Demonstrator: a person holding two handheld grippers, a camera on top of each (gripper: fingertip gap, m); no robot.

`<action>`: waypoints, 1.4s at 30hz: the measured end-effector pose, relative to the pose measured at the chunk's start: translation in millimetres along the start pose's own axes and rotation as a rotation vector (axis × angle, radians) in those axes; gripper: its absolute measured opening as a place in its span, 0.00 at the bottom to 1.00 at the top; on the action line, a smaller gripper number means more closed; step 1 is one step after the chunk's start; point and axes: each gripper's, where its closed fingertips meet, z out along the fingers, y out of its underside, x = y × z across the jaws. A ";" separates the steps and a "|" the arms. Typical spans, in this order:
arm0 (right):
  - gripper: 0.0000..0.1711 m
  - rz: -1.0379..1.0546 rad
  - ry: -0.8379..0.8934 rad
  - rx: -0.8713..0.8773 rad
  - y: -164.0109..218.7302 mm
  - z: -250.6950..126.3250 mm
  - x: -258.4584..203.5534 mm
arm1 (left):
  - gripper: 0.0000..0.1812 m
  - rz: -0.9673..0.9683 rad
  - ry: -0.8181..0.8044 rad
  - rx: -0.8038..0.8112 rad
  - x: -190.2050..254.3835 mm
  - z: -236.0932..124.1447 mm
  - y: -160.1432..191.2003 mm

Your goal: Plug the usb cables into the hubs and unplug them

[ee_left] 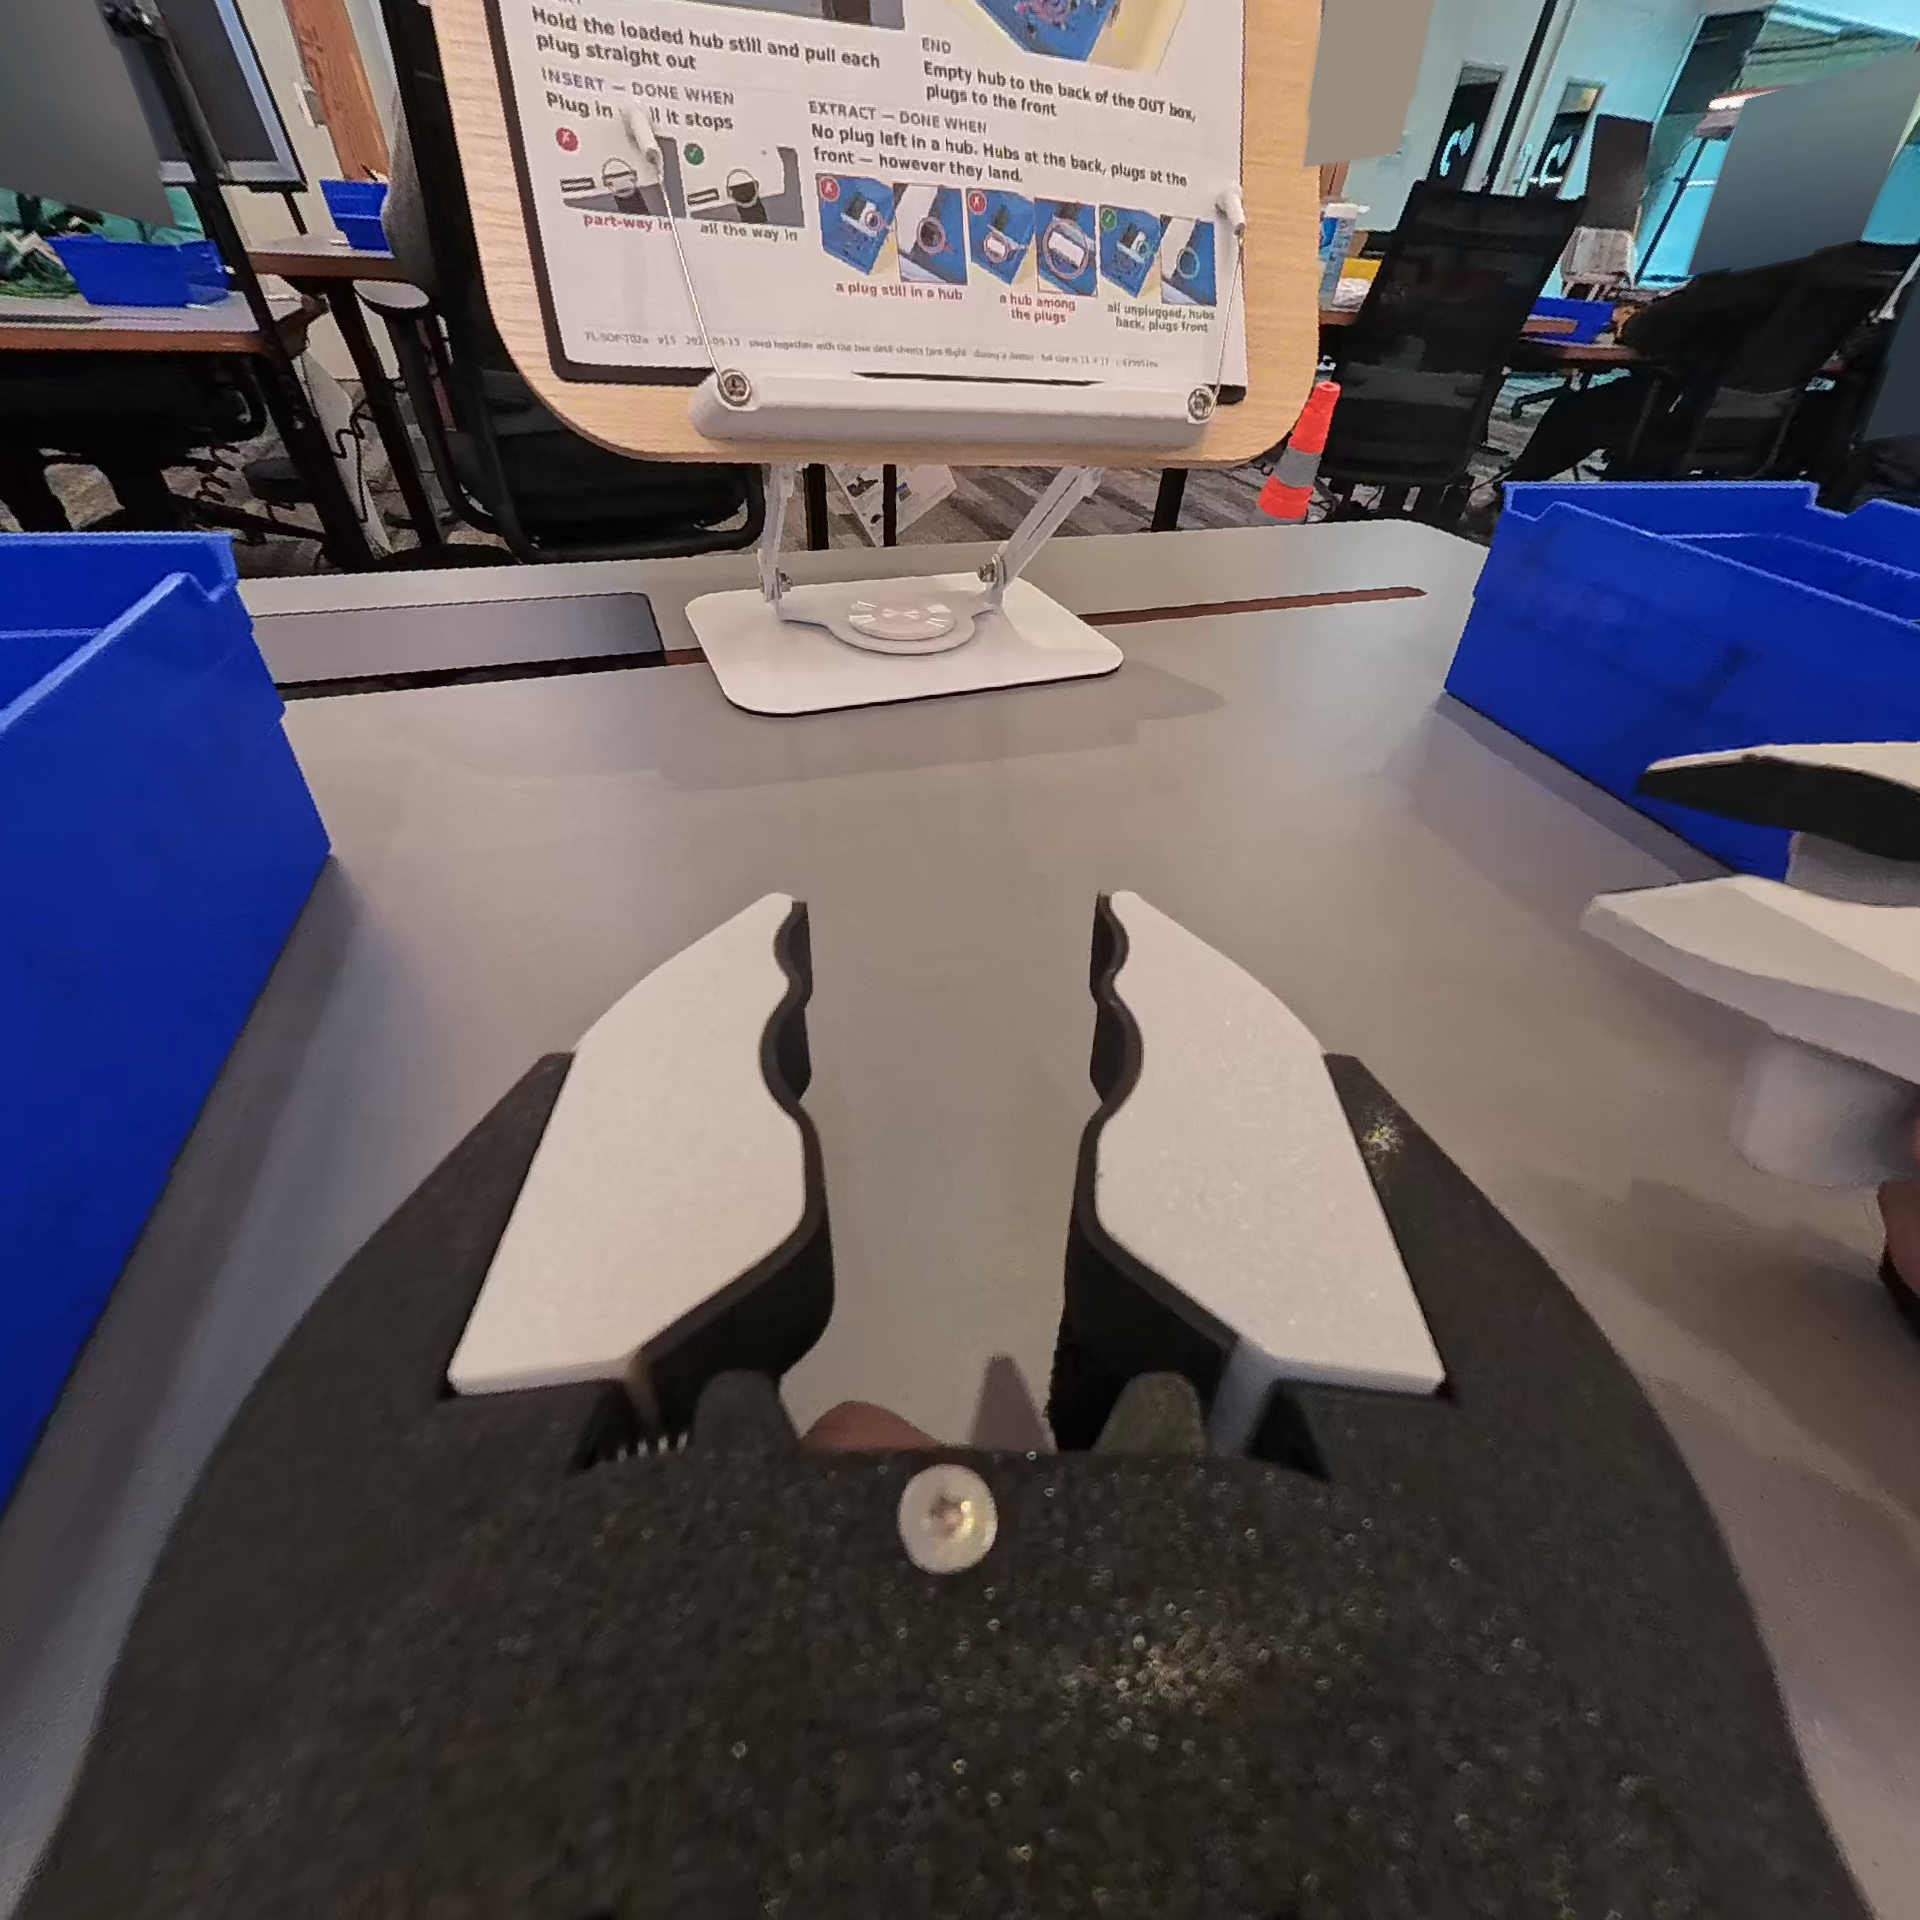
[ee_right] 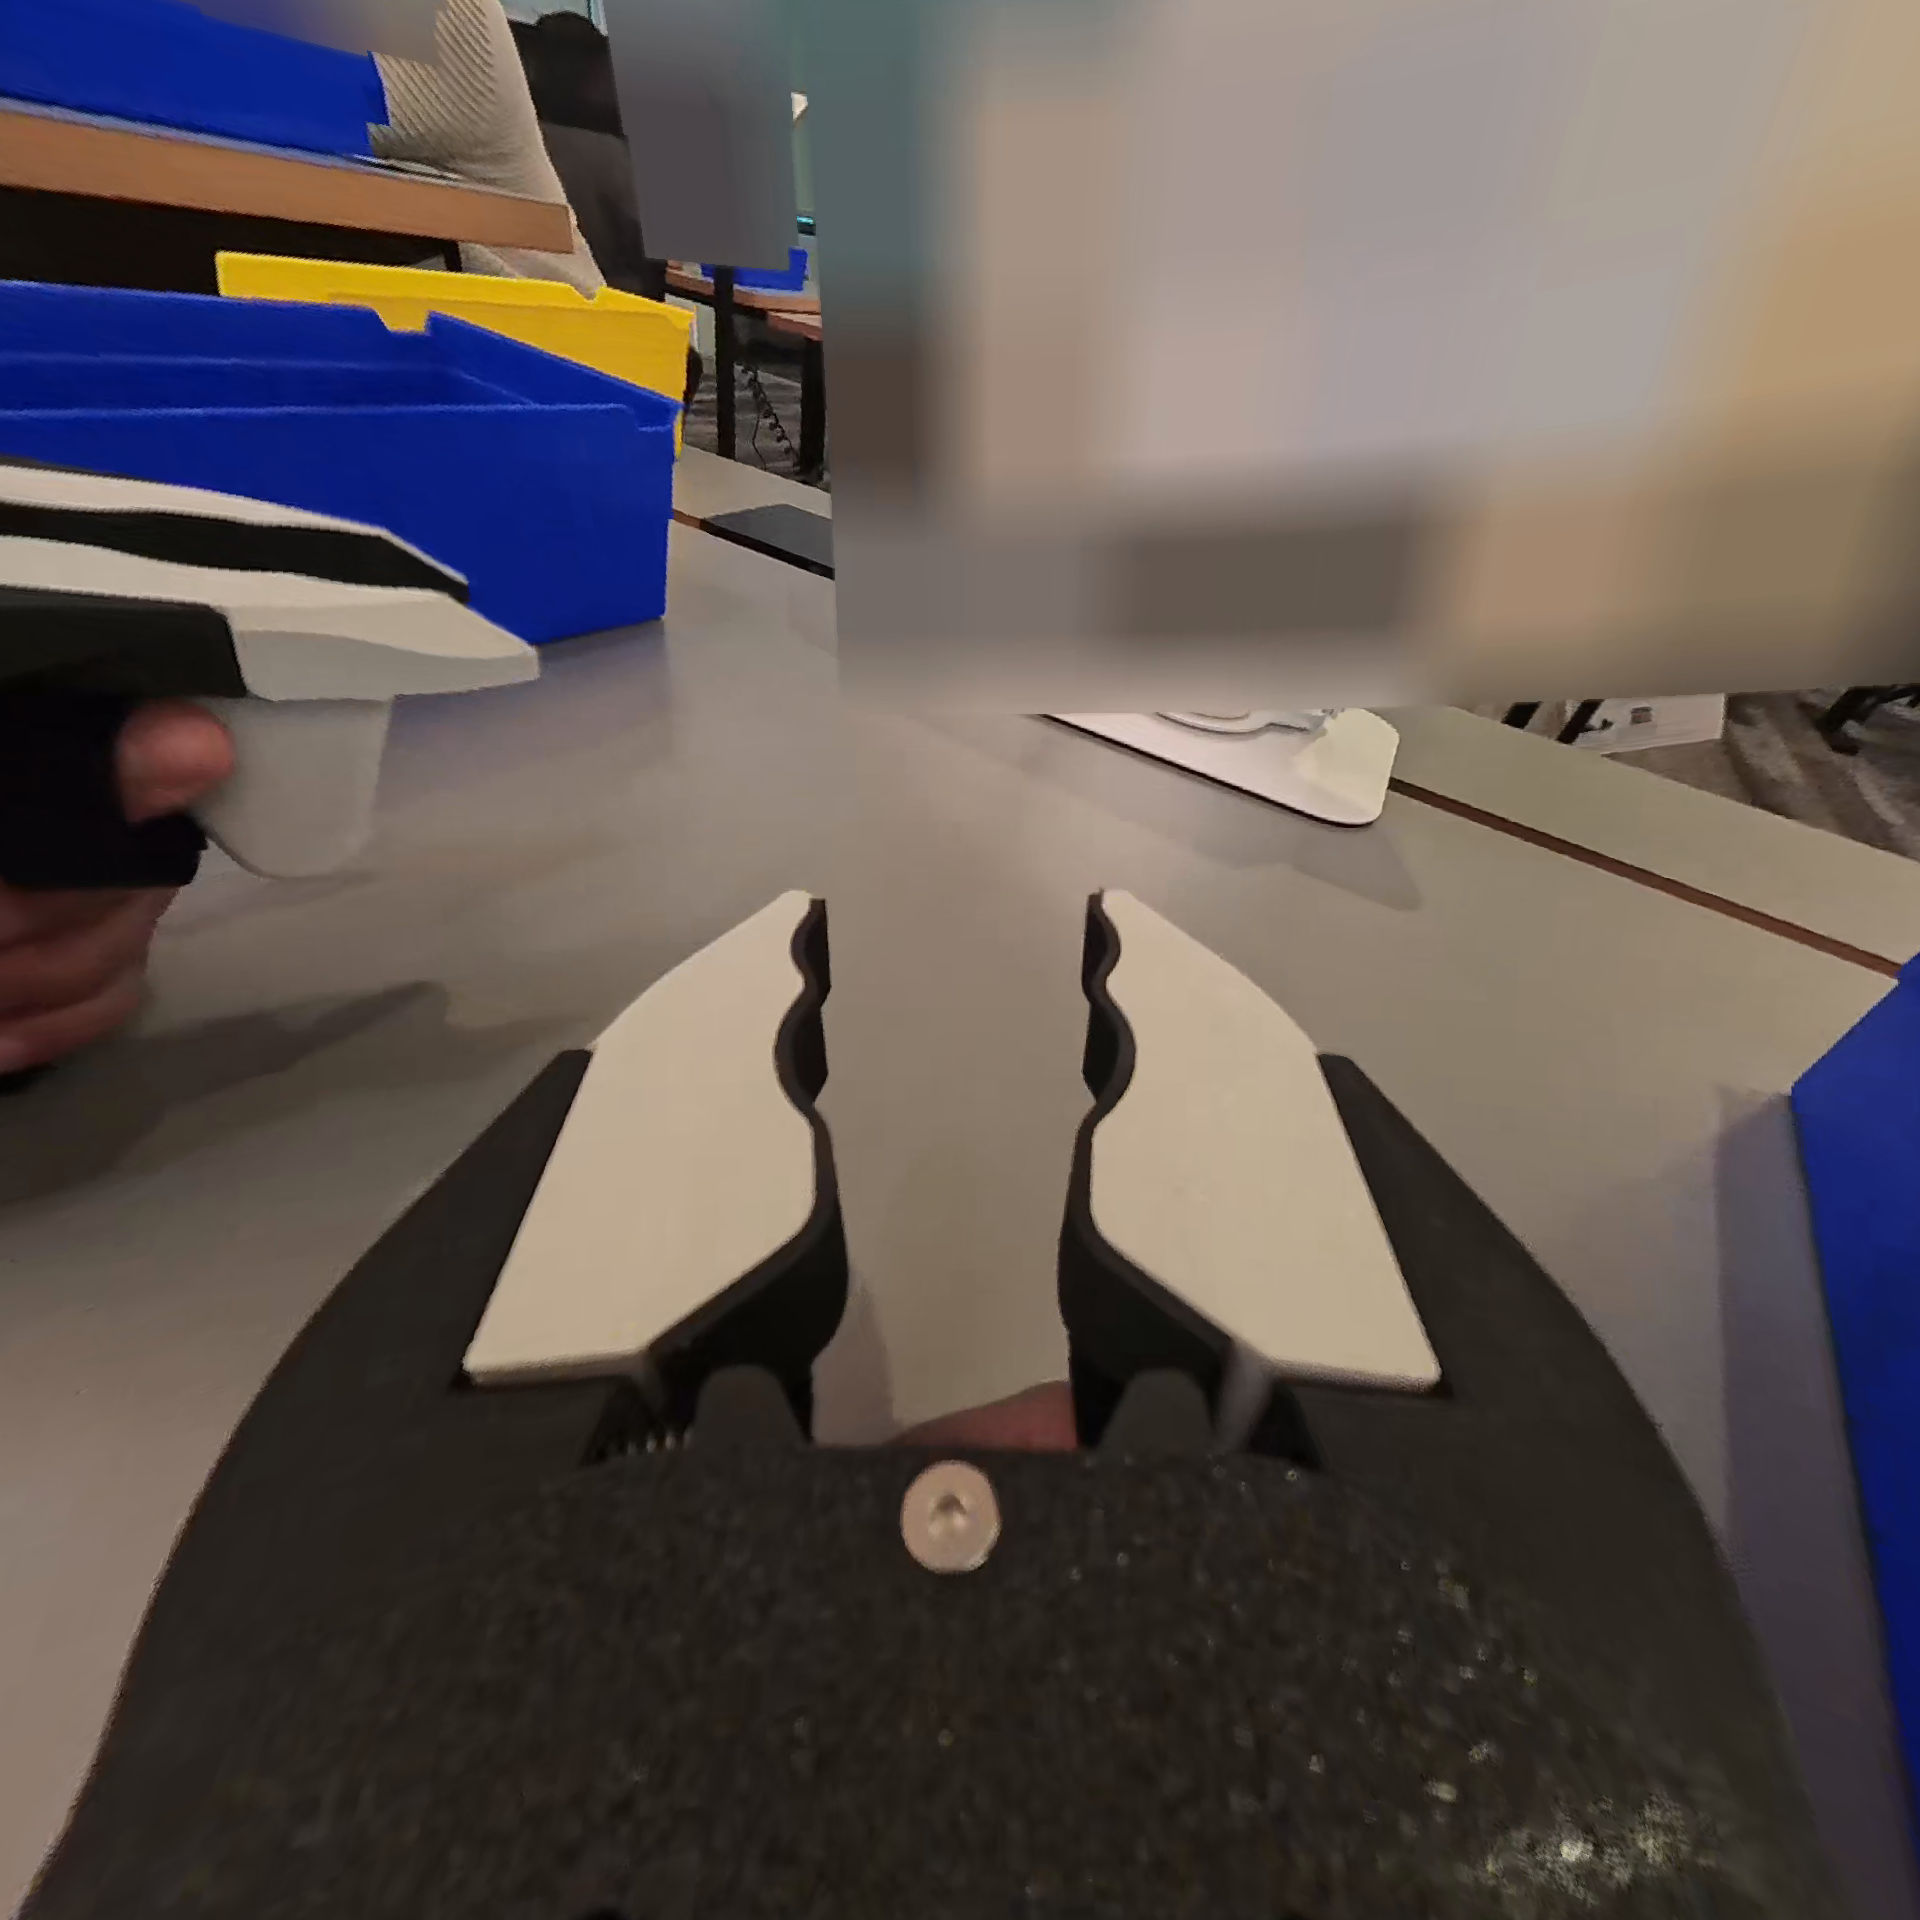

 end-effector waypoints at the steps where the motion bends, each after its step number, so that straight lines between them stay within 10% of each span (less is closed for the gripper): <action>1: 0.27 0.019 -0.003 0.001 0.3 -0.6 1.7 | 0.28 0.000 0.001 -0.007 0.1 0.7 0.8; 42: 0.26 0.016 -0.029 -0.021 4.1 -0.3 -1.1 | 0.29 0.078 0.015 -0.051 9.8 3.7 7.5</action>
